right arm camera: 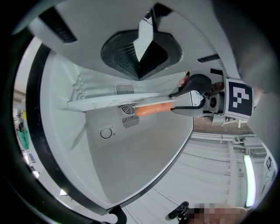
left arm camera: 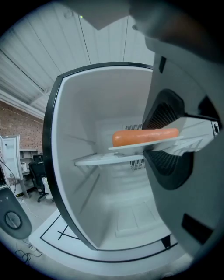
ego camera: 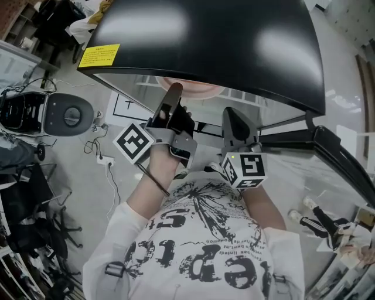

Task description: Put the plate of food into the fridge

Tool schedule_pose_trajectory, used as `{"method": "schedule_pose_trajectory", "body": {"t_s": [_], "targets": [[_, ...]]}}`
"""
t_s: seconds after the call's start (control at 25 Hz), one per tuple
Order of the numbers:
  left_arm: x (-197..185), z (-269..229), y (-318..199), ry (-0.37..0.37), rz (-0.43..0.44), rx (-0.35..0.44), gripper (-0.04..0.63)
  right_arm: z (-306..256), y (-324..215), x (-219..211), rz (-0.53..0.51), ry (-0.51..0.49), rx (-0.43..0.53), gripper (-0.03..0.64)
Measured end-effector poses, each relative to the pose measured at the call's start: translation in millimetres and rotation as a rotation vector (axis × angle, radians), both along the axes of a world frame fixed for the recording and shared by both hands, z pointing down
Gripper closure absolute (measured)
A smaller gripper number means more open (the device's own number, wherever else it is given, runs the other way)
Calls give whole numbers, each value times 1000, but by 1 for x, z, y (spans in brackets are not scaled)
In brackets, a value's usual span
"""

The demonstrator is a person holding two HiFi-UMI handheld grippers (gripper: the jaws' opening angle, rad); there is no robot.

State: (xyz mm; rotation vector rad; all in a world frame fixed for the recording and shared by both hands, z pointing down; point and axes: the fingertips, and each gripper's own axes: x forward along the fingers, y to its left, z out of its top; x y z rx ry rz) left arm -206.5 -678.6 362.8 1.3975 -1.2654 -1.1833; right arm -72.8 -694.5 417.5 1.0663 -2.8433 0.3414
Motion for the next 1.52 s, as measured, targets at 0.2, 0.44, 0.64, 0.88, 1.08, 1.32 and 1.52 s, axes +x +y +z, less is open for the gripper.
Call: {"method": "schedule_pose_trajectory", "body": {"t_s": [0.2, 0.44, 0.64, 0.88, 1.08, 1.32, 1.52], "targets": [[-3, -4, 2, 17, 5, 16, 430, -5, 7, -10, -25, -9, 7, 617], [4, 15, 1, 61, 44, -22, 353, -2, 13, -12, -31, 26, 14, 617], [6, 9, 6, -25, 91, 20, 344, -5, 13, -14, -20, 31, 26, 617], [1, 9, 15, -143, 111, 21, 345, -10, 17, -20, 0, 32, 39, 617], [2, 6, 33, -308, 136, 3, 370, -19, 23, -24, 23, 24, 59, 617], [-11, 14, 49, -611, 140, -12, 588, -29, 33, -32, 61, 2, 69, 617], [-19, 32, 54, -610, 189, -43, 588, -34, 38, -33, 100, 8, 91, 617]]}}
